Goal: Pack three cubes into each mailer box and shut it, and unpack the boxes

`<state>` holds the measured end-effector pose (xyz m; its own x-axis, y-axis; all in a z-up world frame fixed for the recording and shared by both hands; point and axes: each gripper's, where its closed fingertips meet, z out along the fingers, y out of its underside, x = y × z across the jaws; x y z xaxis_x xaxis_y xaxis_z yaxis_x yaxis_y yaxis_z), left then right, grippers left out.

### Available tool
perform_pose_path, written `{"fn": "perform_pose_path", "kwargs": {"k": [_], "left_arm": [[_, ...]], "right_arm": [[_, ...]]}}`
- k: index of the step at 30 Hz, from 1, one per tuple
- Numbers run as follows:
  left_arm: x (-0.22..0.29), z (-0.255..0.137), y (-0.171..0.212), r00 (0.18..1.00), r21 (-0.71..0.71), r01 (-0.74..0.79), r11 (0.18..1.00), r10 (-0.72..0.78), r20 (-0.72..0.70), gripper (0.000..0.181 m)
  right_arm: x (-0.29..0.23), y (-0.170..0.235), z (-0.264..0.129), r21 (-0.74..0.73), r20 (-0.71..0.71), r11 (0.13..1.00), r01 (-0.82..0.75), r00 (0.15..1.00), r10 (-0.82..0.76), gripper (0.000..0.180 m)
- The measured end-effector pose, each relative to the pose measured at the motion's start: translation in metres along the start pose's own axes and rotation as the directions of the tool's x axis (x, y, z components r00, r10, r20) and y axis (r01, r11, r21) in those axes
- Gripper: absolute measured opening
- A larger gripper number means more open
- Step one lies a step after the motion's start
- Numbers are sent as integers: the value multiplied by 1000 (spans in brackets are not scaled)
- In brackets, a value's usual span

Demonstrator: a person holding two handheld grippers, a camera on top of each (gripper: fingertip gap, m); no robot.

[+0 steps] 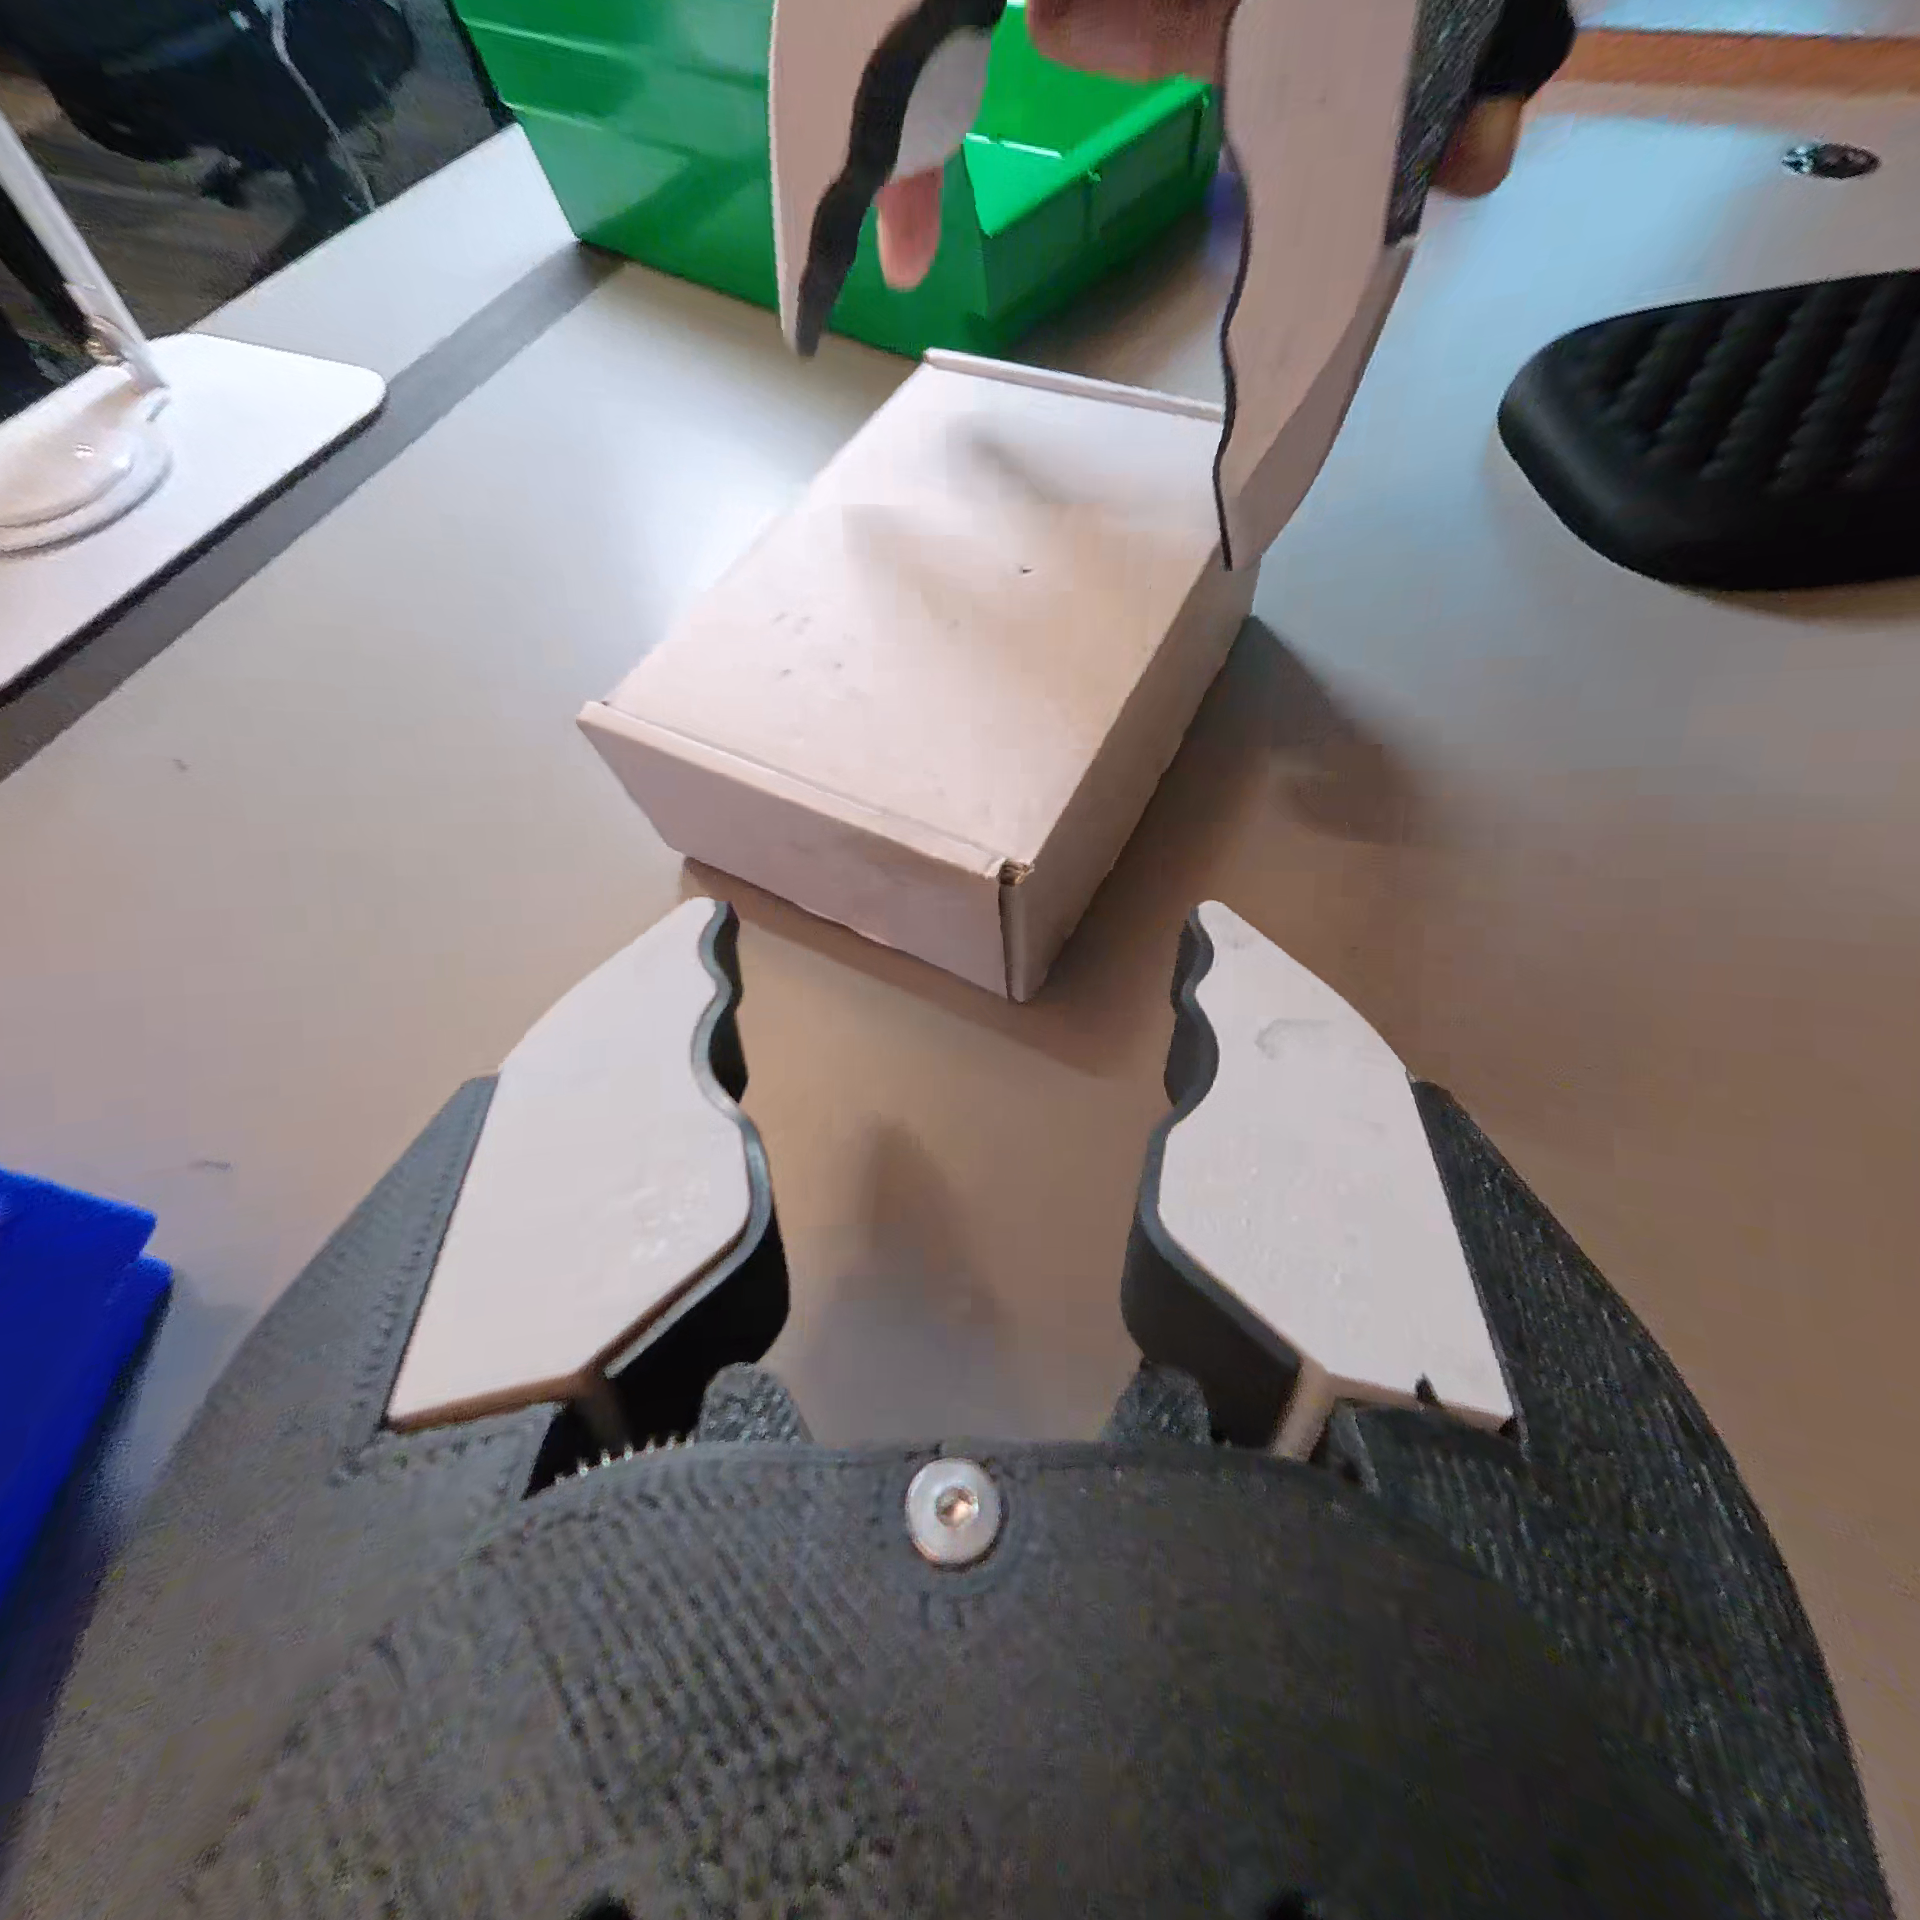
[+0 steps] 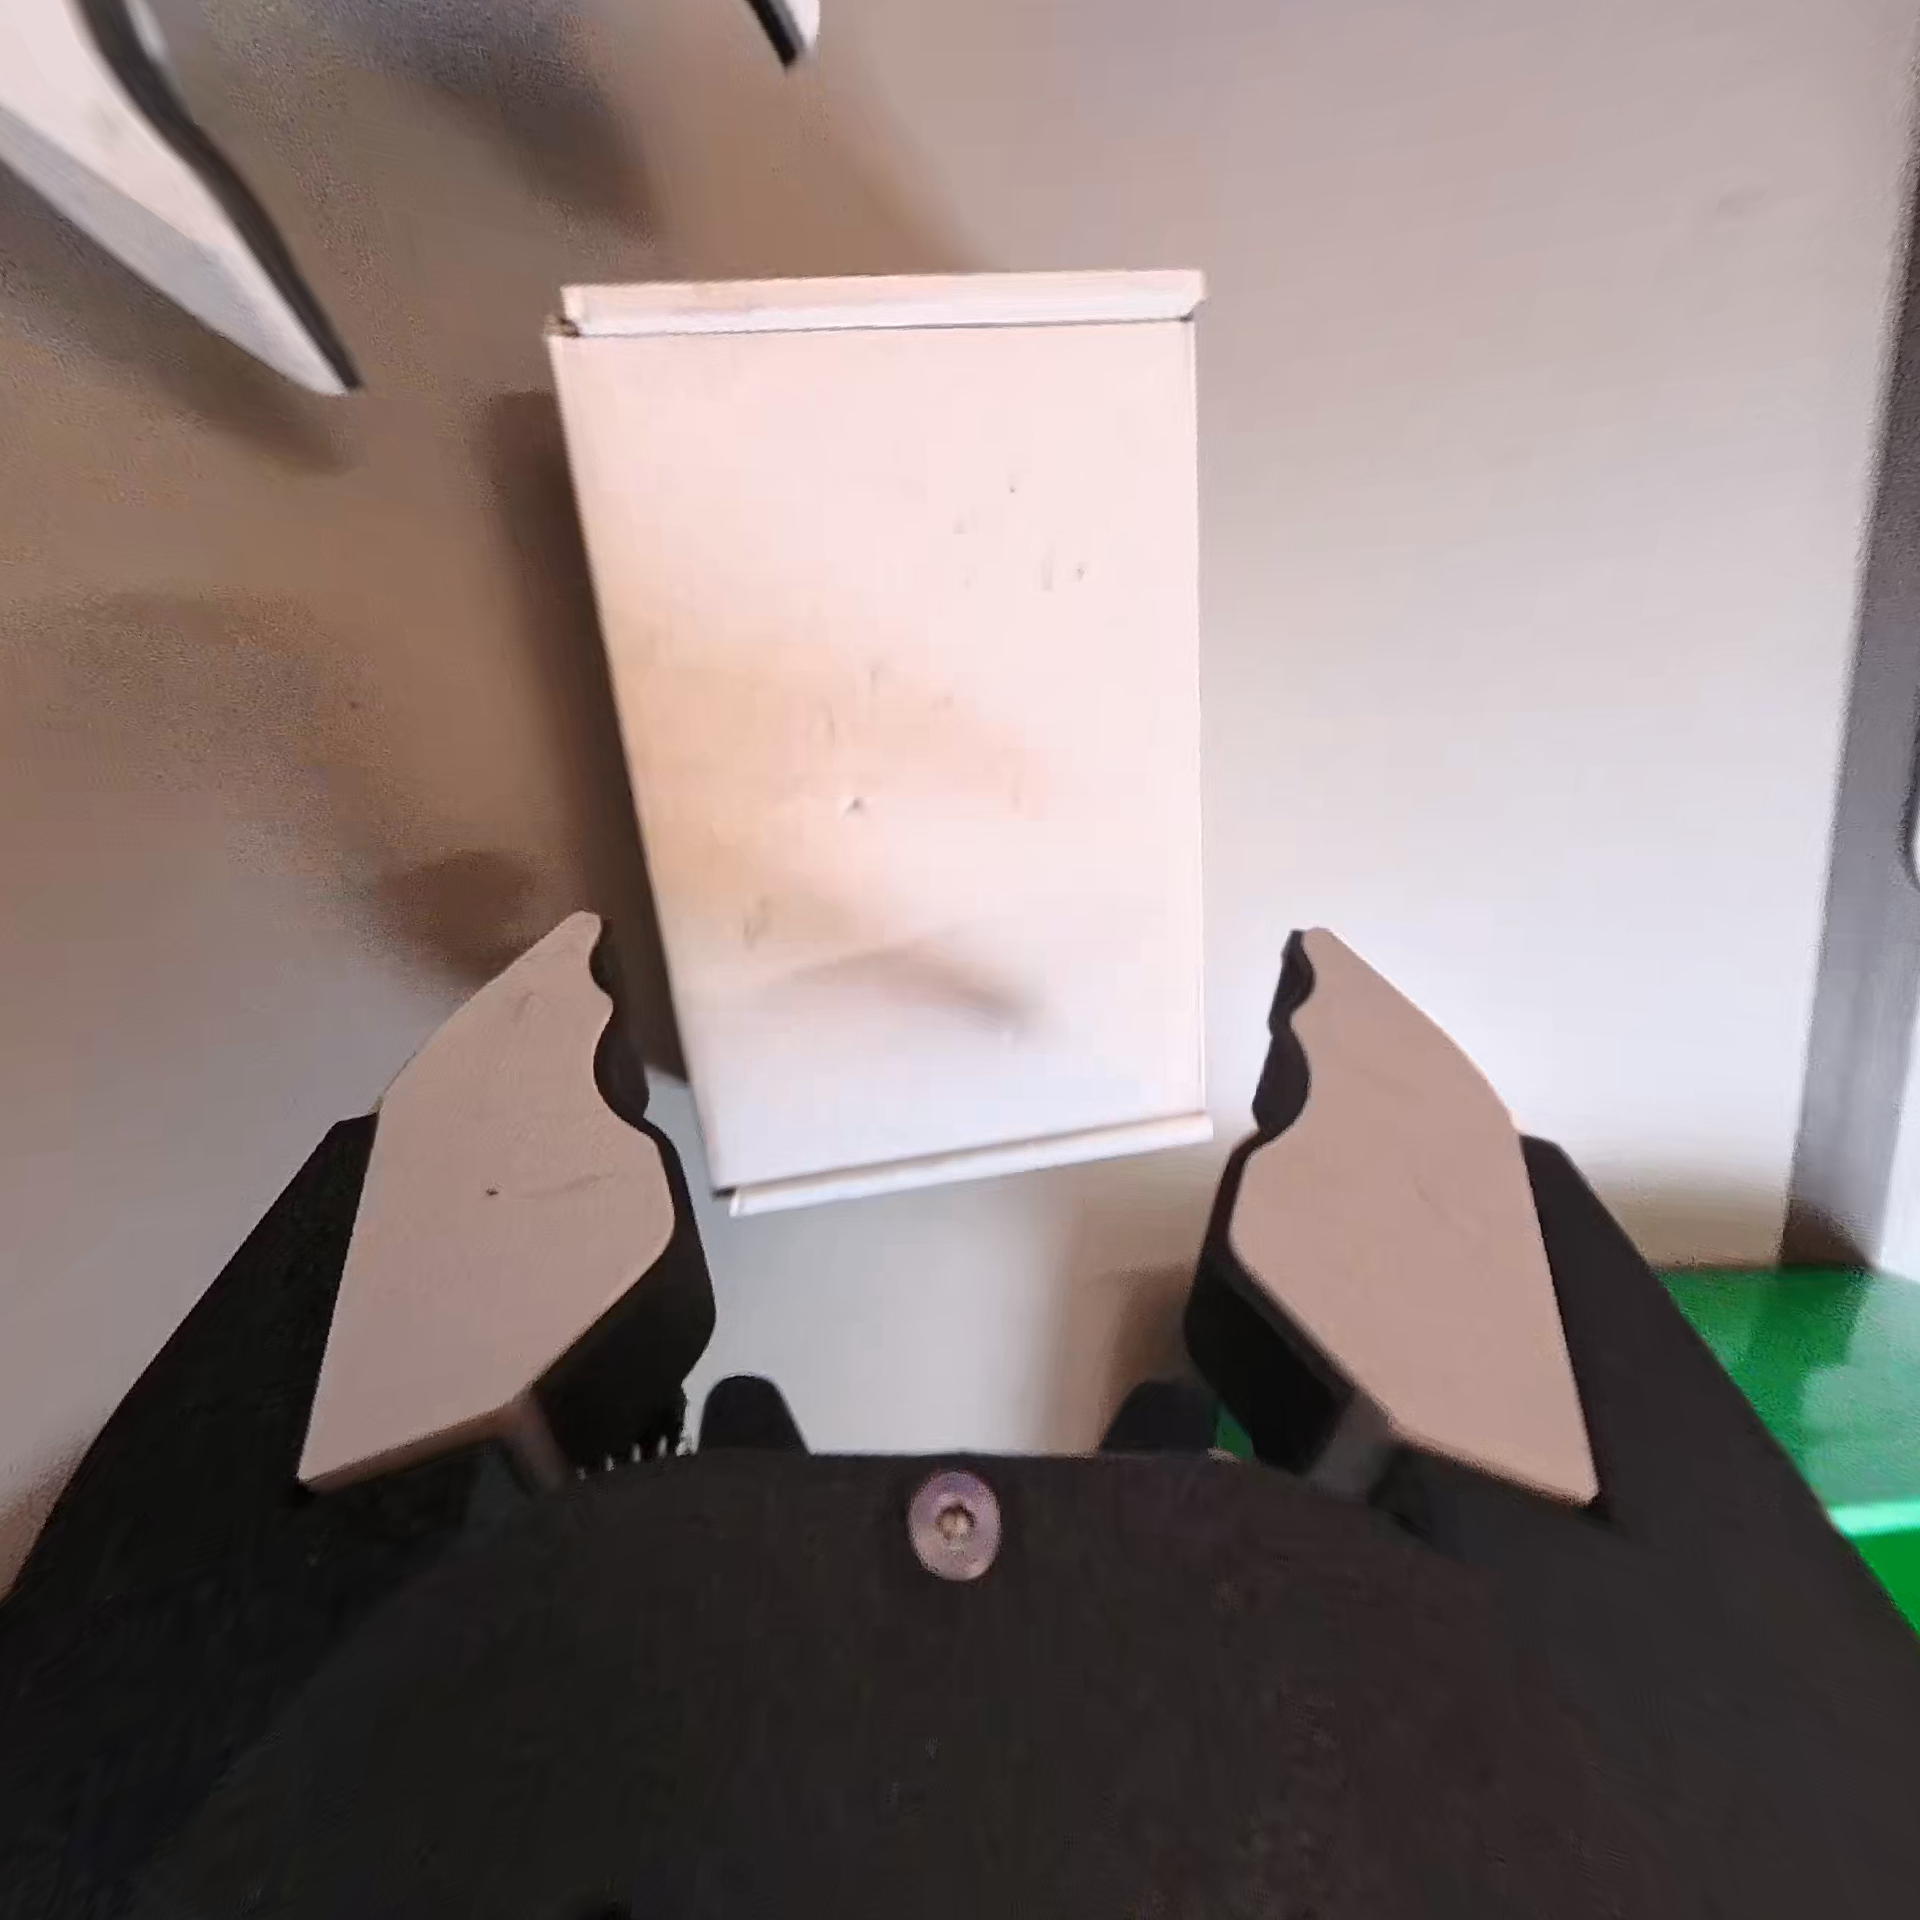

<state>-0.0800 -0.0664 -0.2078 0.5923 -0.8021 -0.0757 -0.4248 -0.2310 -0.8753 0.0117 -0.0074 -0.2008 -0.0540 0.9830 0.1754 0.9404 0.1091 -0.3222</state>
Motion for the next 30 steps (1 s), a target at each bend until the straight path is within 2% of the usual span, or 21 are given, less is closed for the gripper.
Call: {"fn": "perform_pose_path", "kwargs": {"k": [3,8,12,15,18,25,30], "left_arm": [[-3,-7,1,1000,23,11,1000,-11,20,81],[-10,-12,0,1000,45,14,999,-16,27,80],[-10,-14,1,1000,46,14,999,-15,21,80],[-8,-16,-4,1000,63,19,998,-20,14,80],[-5,-18,-8,999,81,34,996,-34,0,79],[-1,-14,-8,998,87,66,994,-64,-21,77],[-1,-10,-6,996,81,89,993,-87,-24,76]], "right_arm": [[-3,-7,19,-88,86,995,46,996,-38,121],[-8,-9,45,-206,122,966,154,984,-131,125],[-19,-7,39,-199,143,952,234,968,-208,124],[-23,-5,13,-151,122,955,256,963,-239,124],[-10,5,-31,-118,74,971,208,977,-200,124],[89,78,-137,-212,-161,977,2,986,-36,124],[155,141,-153,-287,-220,949,-132,973,69,124]]}}
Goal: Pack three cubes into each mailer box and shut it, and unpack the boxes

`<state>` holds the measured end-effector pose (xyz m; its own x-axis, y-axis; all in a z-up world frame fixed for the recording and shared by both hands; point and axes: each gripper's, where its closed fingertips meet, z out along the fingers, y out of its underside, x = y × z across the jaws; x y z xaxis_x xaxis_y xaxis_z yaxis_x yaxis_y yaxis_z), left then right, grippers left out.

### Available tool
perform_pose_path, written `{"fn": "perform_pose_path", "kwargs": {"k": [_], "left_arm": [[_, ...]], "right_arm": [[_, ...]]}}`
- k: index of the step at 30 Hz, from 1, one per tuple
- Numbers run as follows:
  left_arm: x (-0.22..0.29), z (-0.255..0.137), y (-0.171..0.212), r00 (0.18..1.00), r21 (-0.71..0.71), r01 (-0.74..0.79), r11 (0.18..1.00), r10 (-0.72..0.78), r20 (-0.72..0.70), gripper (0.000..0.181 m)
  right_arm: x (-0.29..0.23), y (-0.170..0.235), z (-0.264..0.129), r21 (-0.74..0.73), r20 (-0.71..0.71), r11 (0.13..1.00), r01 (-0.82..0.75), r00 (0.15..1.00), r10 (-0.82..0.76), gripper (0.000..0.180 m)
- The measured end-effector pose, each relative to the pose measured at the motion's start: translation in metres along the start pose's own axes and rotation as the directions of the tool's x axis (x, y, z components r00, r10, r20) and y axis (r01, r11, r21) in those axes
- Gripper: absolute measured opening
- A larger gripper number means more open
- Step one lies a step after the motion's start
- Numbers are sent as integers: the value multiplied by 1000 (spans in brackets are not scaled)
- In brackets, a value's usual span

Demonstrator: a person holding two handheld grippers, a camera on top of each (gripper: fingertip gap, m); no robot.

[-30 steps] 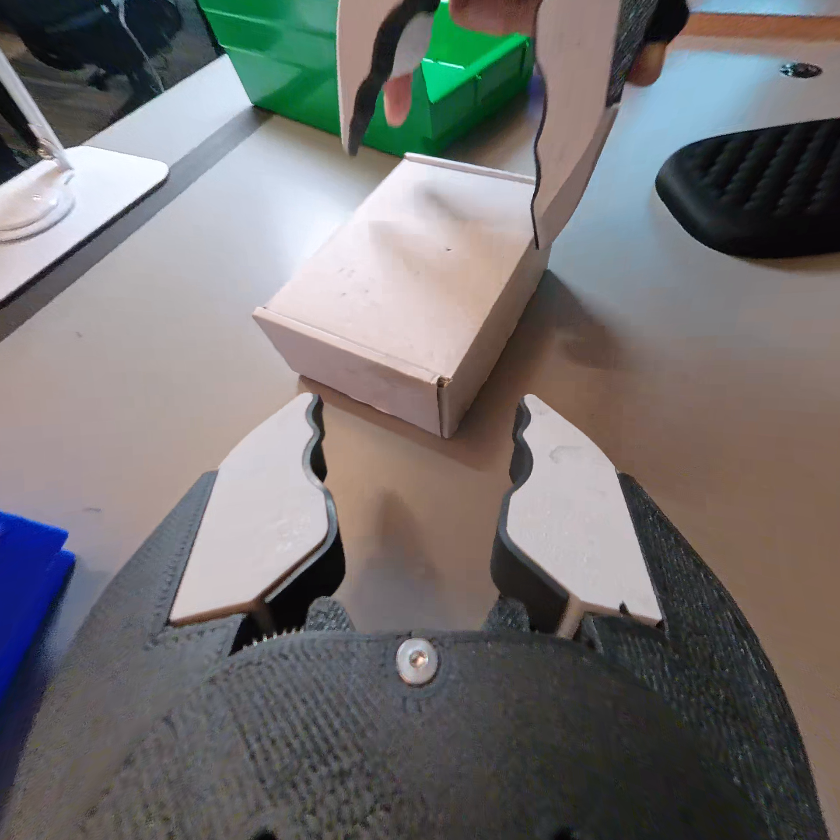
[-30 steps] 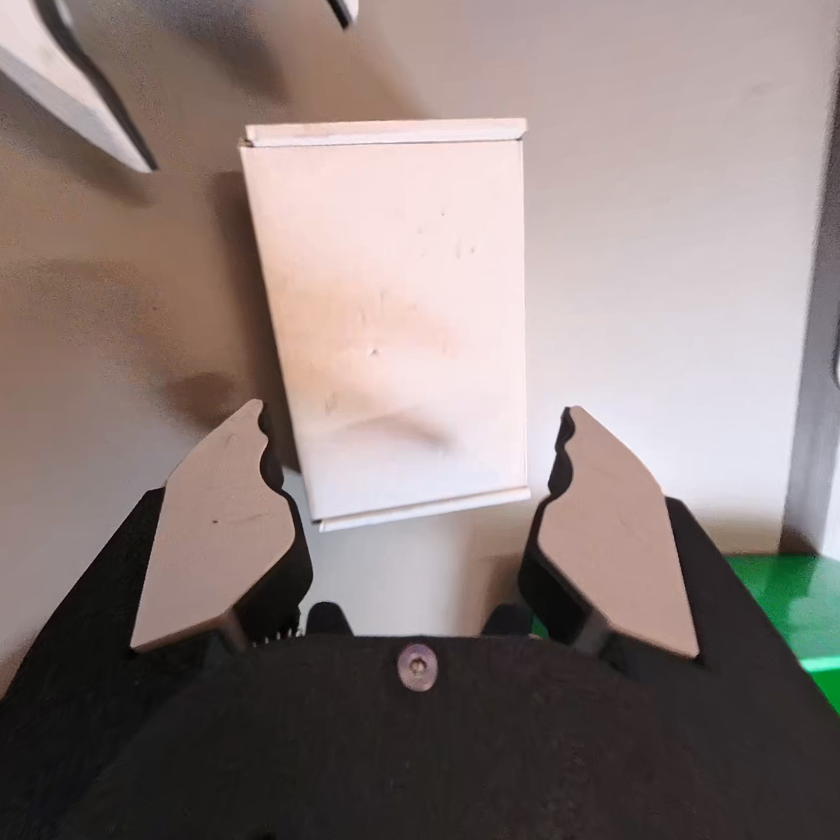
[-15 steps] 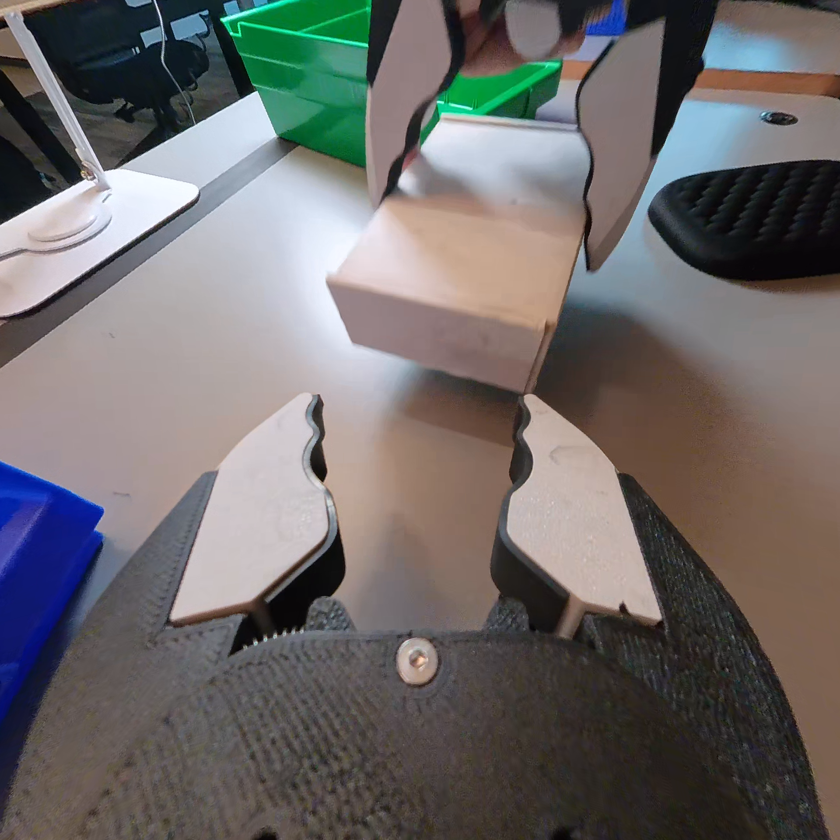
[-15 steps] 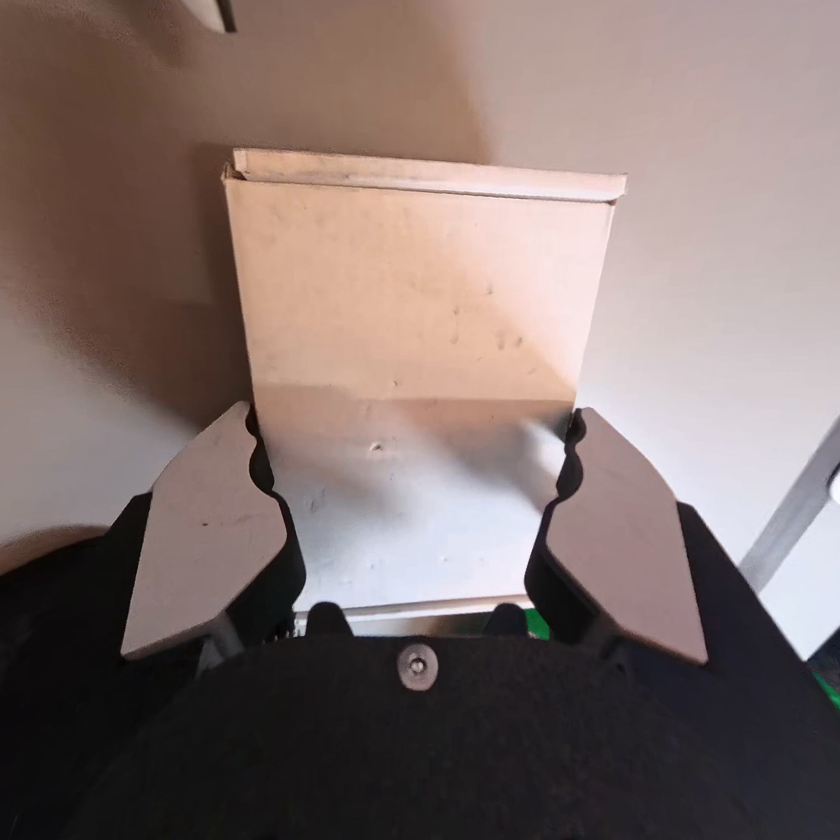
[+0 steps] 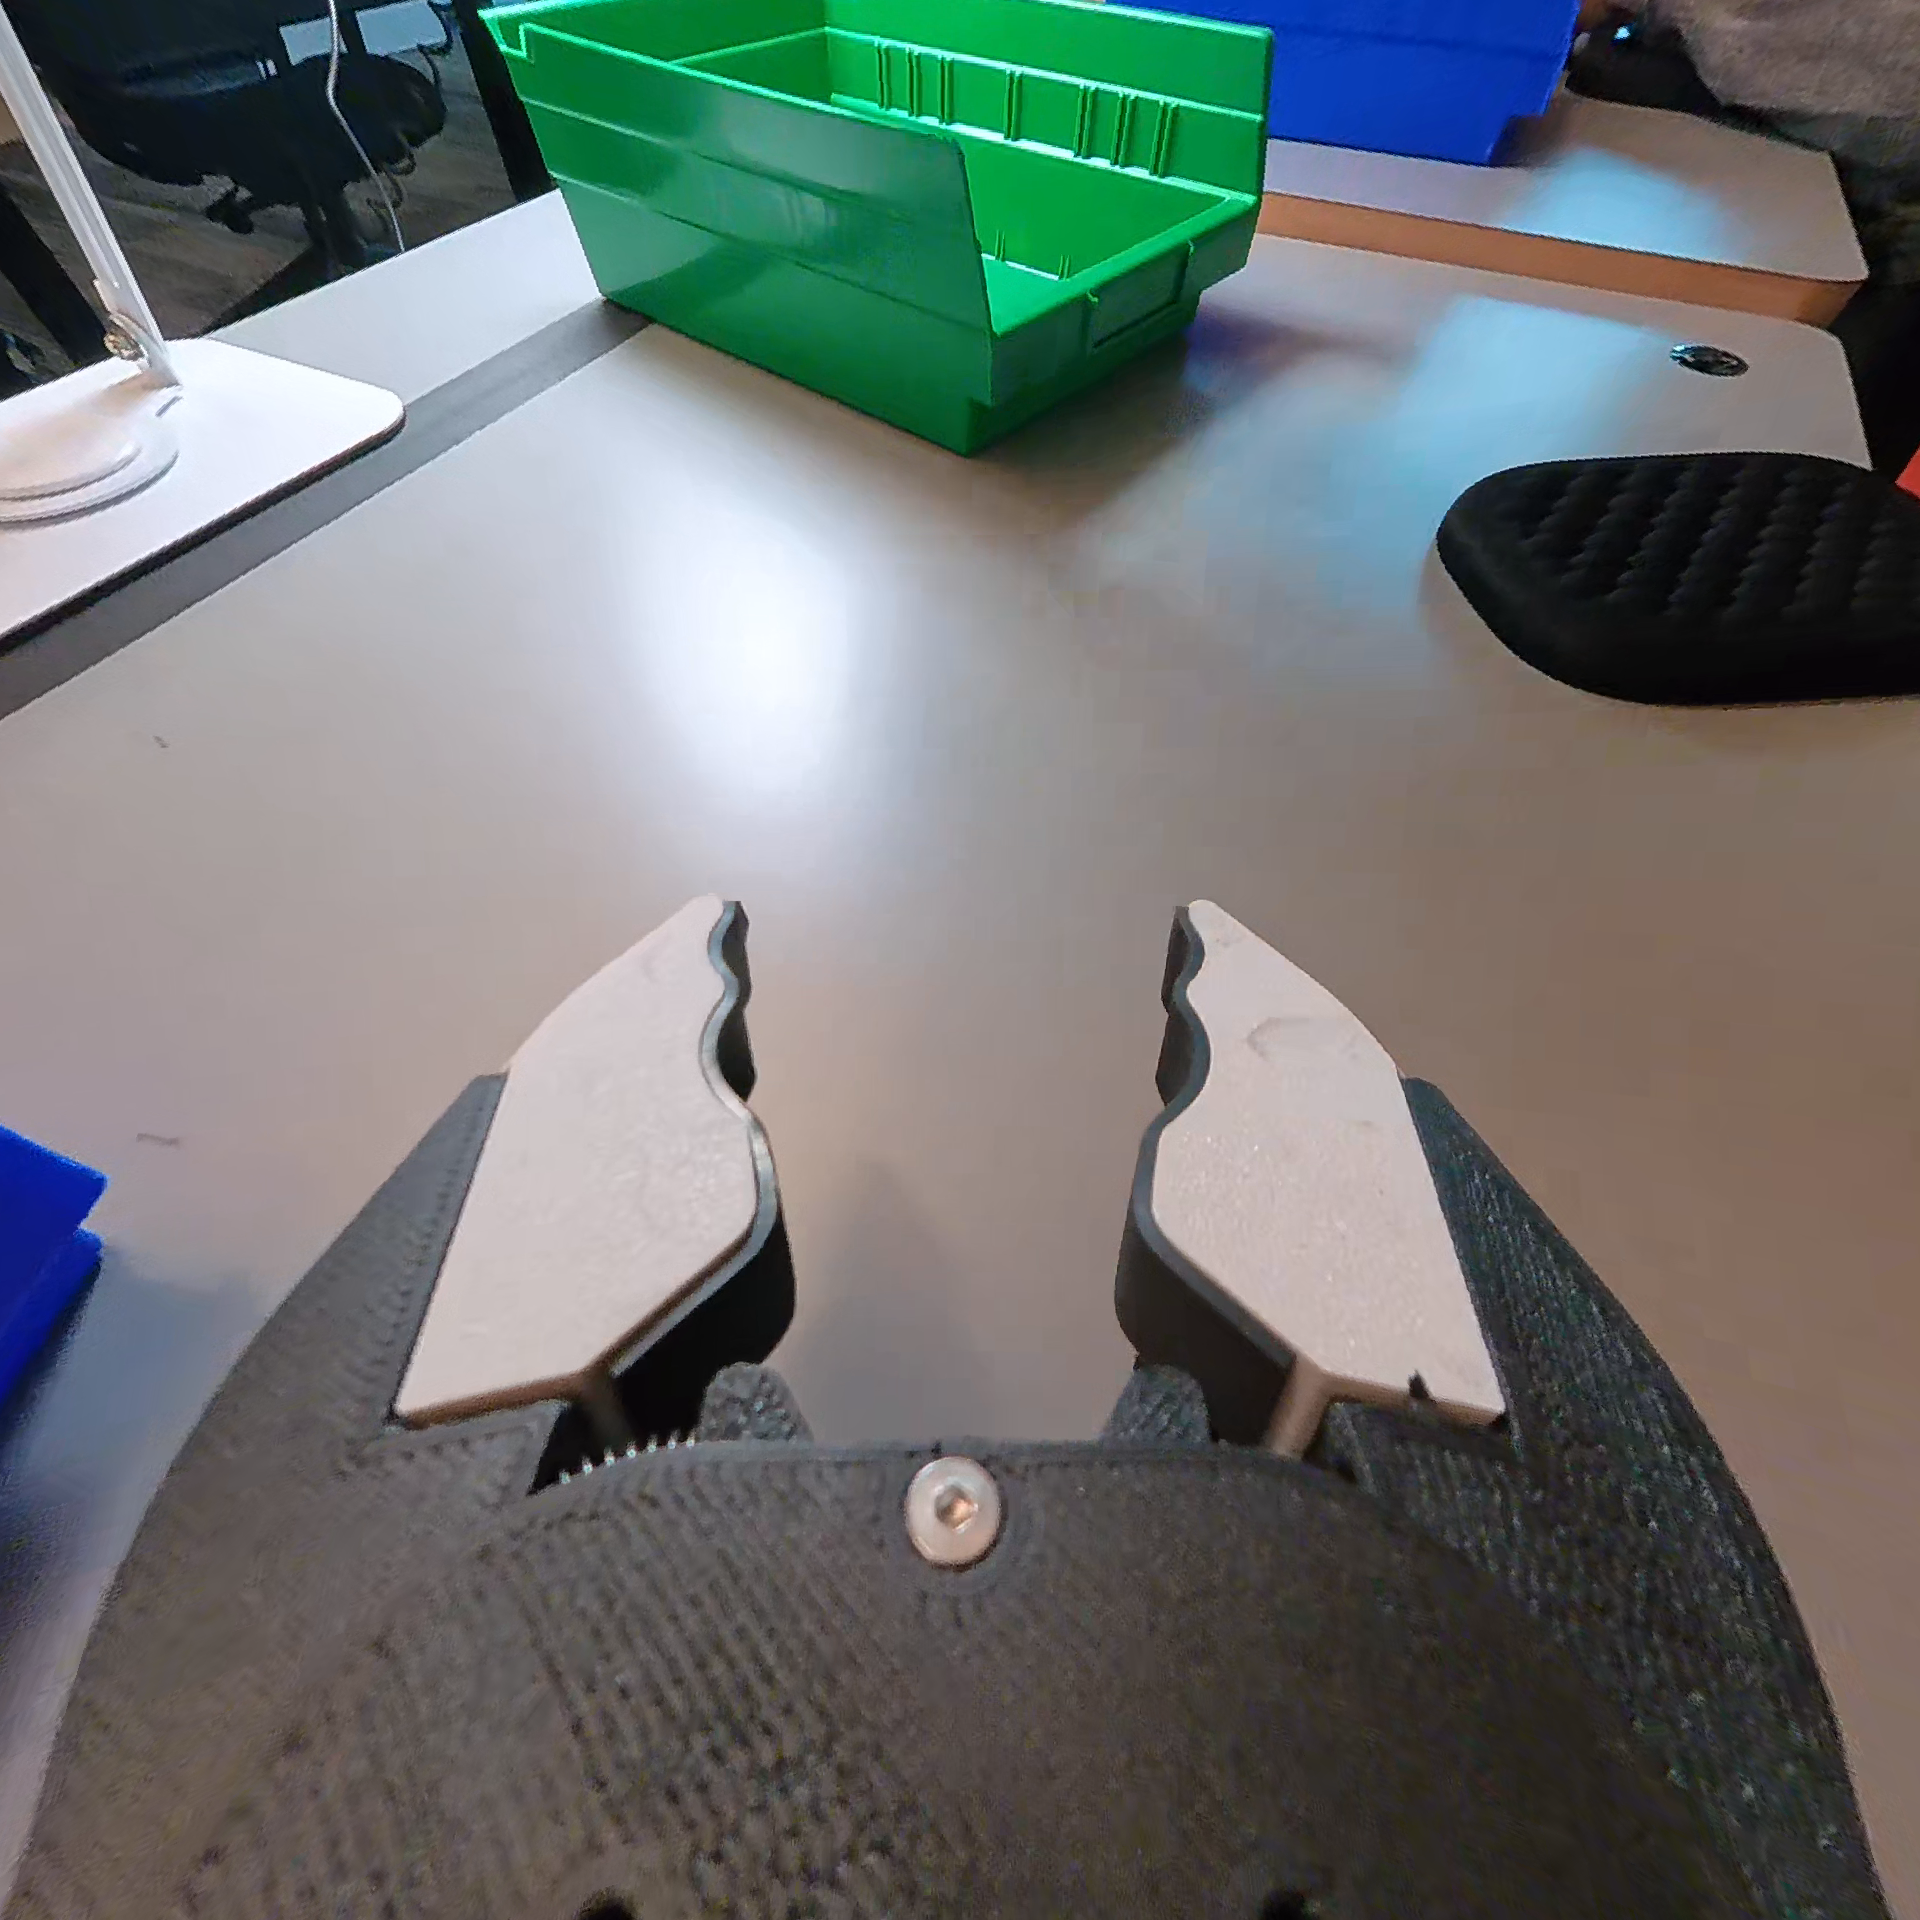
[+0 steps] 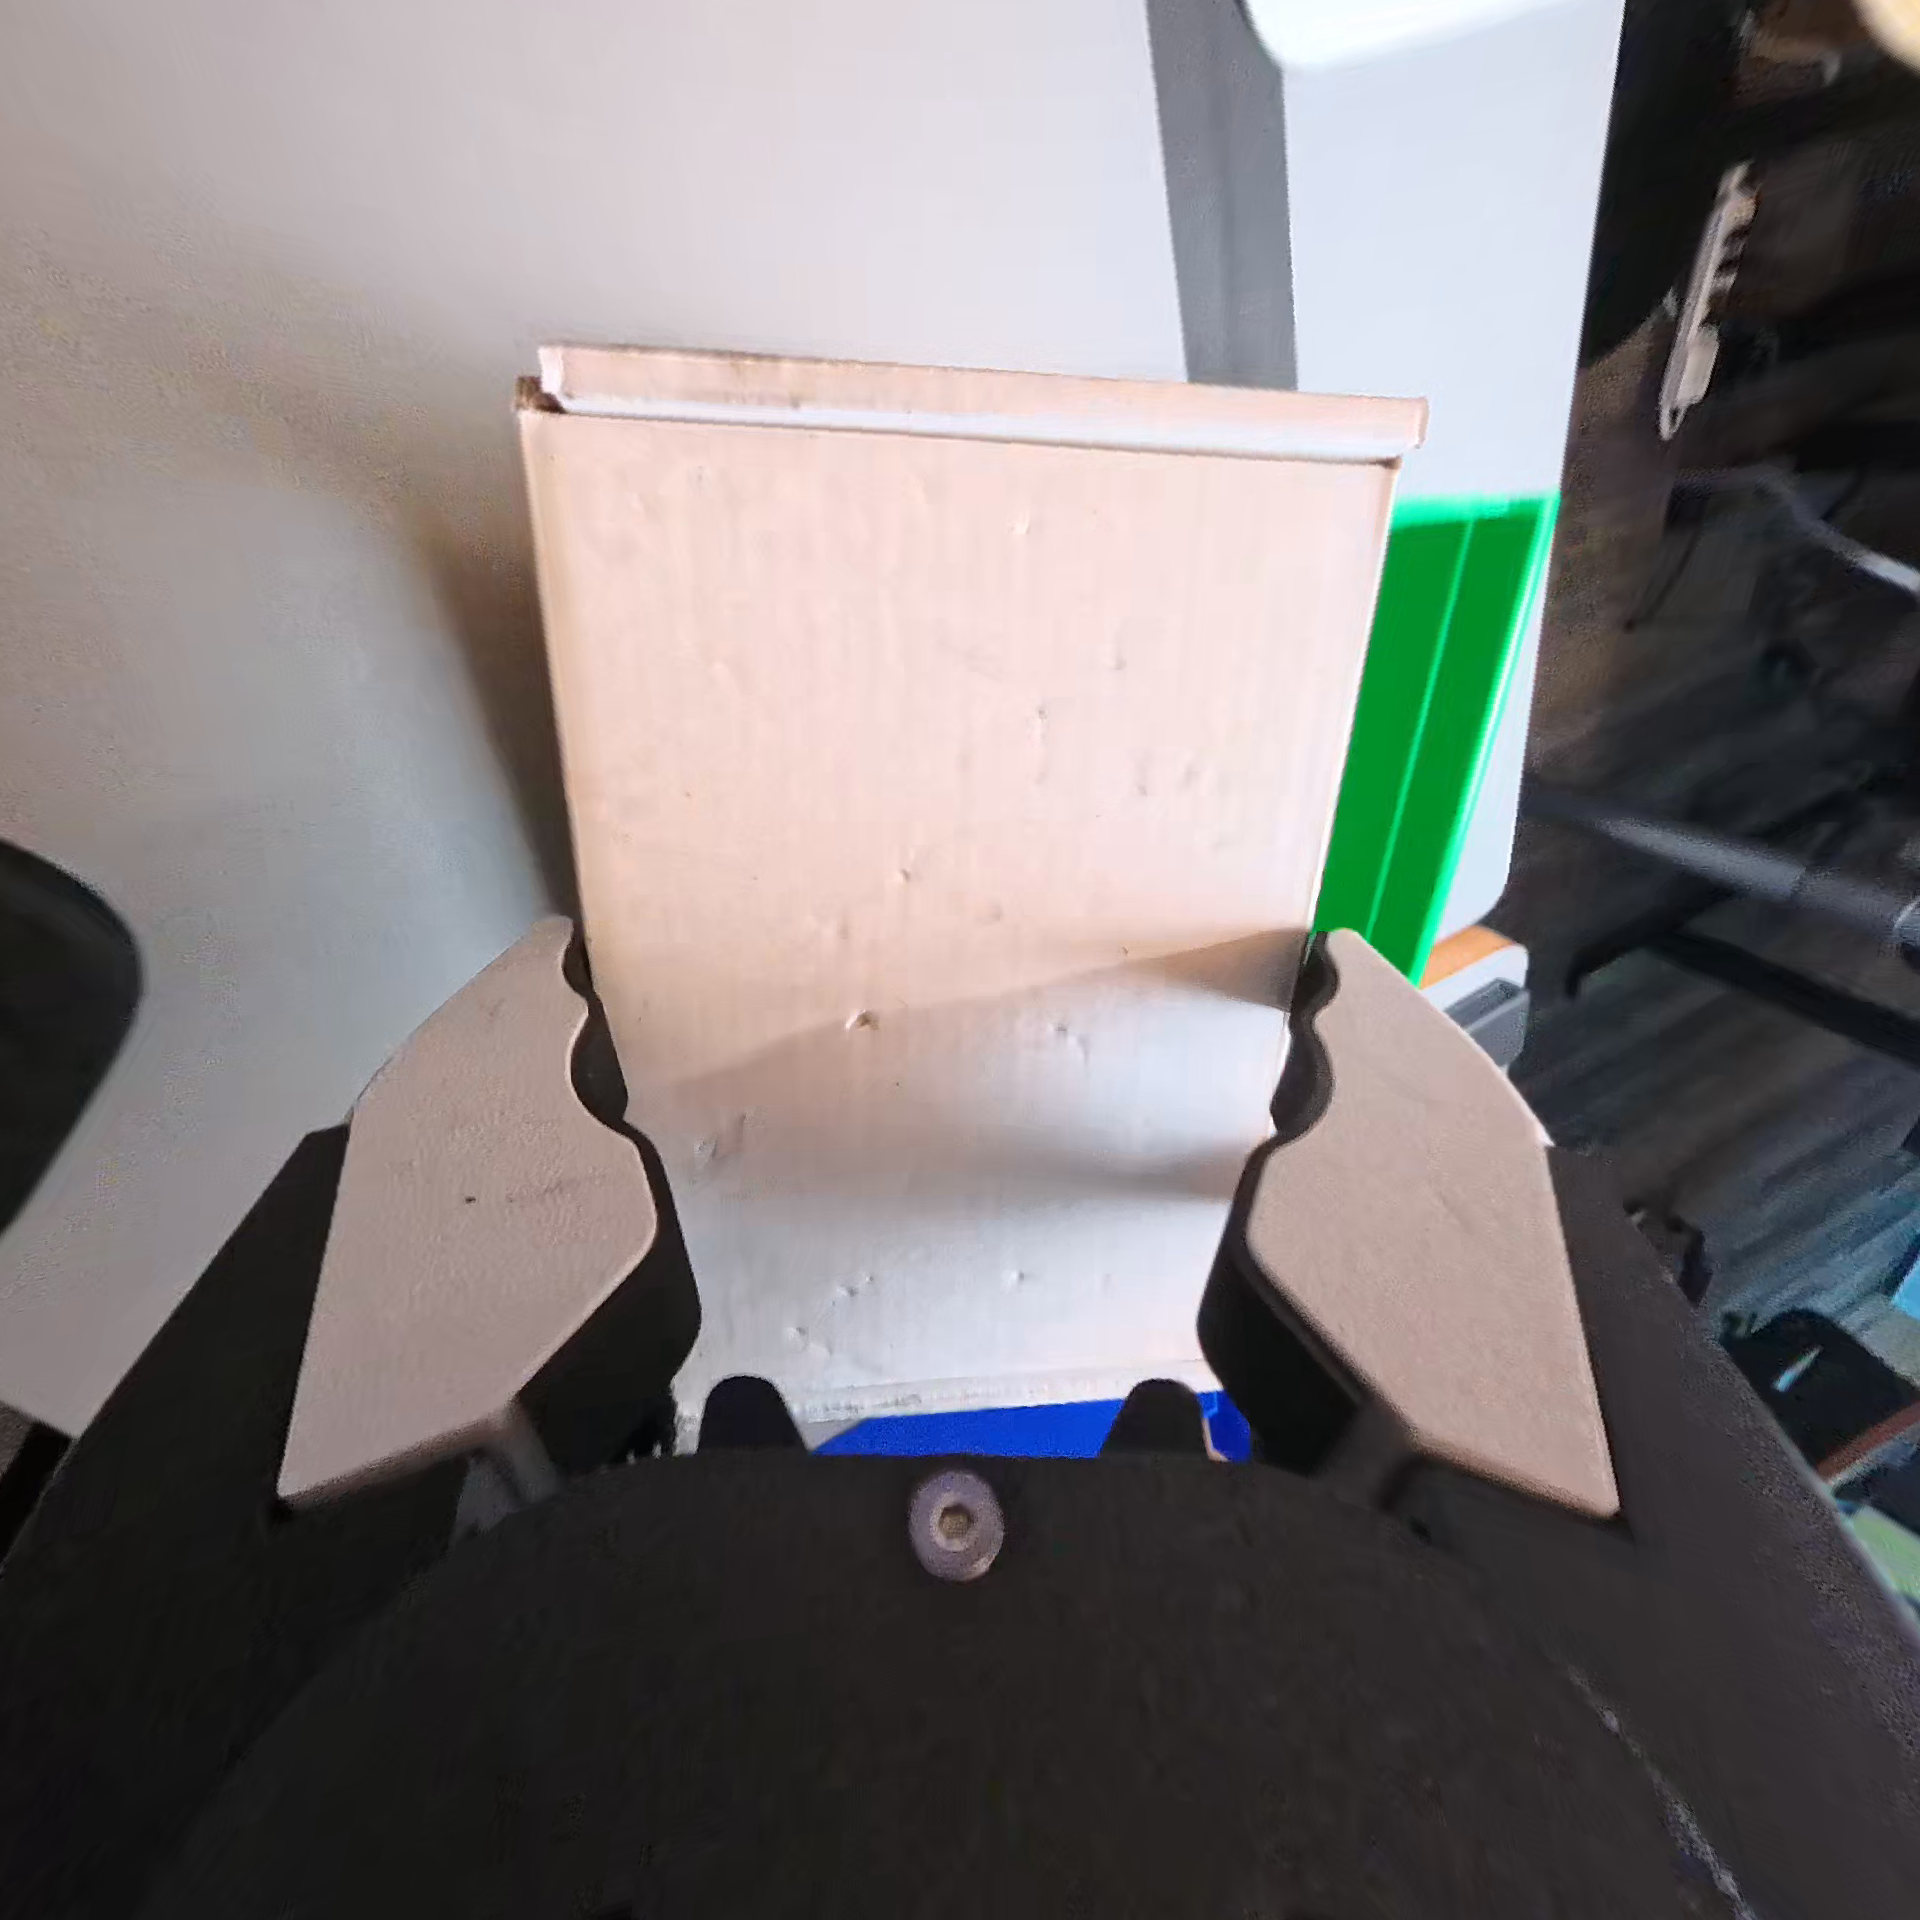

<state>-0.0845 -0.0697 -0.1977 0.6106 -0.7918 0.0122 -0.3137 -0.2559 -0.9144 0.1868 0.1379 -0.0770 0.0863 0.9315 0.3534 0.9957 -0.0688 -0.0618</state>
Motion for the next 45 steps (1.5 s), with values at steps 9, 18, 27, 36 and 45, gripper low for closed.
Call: {"fn": "perform_pose_path", "kwargs": {"k": [9,18,27,36,45], "left_arm": [[-5,-1,-1,998,8,63,998,-64,25,76],[-18,0,2,991,39,125,991,-127,48,75],[-15,2,4,992,29,119,992,-120,40,75],[-51,-33,-21,980,93,98,991,-113,163,72],[-207,-124,-62,889,-205,-89,975,171,425,77]], "right_arm": [[49,48,121,-145,58,989,-16,998,25,124],[82,56,186,-172,41,985,16,999,-9,123],[113,56,172,-163,-142,987,11,989,-34,103],[18,-27,50,579,-76,774,-256,928,364,78],[-162,-68,23,732,350,484,-479,875,335,76]]}}
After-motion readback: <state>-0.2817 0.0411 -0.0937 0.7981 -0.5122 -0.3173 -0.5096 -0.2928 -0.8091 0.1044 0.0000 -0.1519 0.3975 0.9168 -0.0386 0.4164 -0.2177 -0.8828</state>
